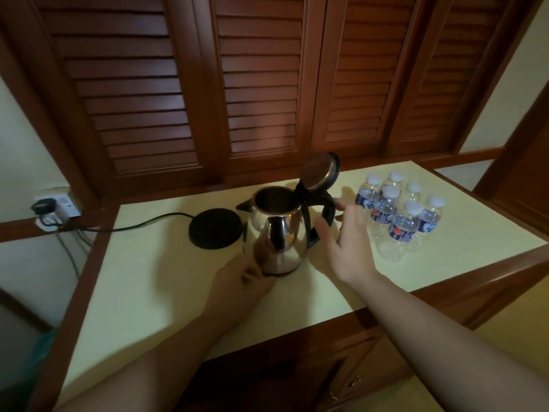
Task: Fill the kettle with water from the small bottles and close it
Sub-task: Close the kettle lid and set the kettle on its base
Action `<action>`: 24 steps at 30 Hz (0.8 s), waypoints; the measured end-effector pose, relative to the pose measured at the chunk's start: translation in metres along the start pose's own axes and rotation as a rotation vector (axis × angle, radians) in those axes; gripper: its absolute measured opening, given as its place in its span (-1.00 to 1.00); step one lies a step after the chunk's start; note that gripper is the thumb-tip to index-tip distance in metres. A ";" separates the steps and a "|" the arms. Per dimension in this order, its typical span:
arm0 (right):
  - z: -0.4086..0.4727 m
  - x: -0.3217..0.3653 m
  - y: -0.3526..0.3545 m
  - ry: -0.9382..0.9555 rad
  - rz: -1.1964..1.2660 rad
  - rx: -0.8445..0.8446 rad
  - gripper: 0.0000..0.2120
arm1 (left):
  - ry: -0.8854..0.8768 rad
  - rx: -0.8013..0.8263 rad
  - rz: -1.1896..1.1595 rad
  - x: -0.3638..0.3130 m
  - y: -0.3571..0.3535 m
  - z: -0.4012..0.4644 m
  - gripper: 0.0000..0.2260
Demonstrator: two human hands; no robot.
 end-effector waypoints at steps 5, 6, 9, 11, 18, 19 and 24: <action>0.028 0.009 0.012 -0.038 0.145 -0.099 -0.40 | 0.063 -0.078 -0.112 0.003 0.033 0.019 -0.39; 0.034 0.012 0.015 -0.027 0.171 -0.099 -0.40 | 0.058 -0.044 -0.146 0.001 0.033 0.025 -0.31; 0.049 0.023 0.018 -0.006 0.269 -0.016 -0.42 | 0.034 0.068 -0.198 -0.001 0.026 0.043 -0.18; 0.060 0.025 0.015 -0.019 0.329 0.048 -0.42 | 0.028 0.117 -0.211 -0.002 0.020 0.050 -0.17; 0.080 0.096 0.004 0.365 0.110 0.151 -0.75 | 0.025 0.093 -0.306 0.001 0.016 0.049 -0.20; 0.079 0.106 -0.007 0.433 0.011 0.216 -0.71 | 0.027 0.091 -0.308 0.000 0.016 0.049 -0.20; 0.081 0.096 -0.054 0.422 -0.362 0.423 -0.46 | 0.032 0.085 -0.312 0.000 0.016 0.050 -0.22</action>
Point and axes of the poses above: each hand's wrist, its own z-axis towards the middle knuckle, its own y-axis out of the back of the hand, x = y × z, the point moved 10 cm from there along z, towards the middle knuckle, and after that the axes turned 12 degrees about x, right-handed, at the moved point
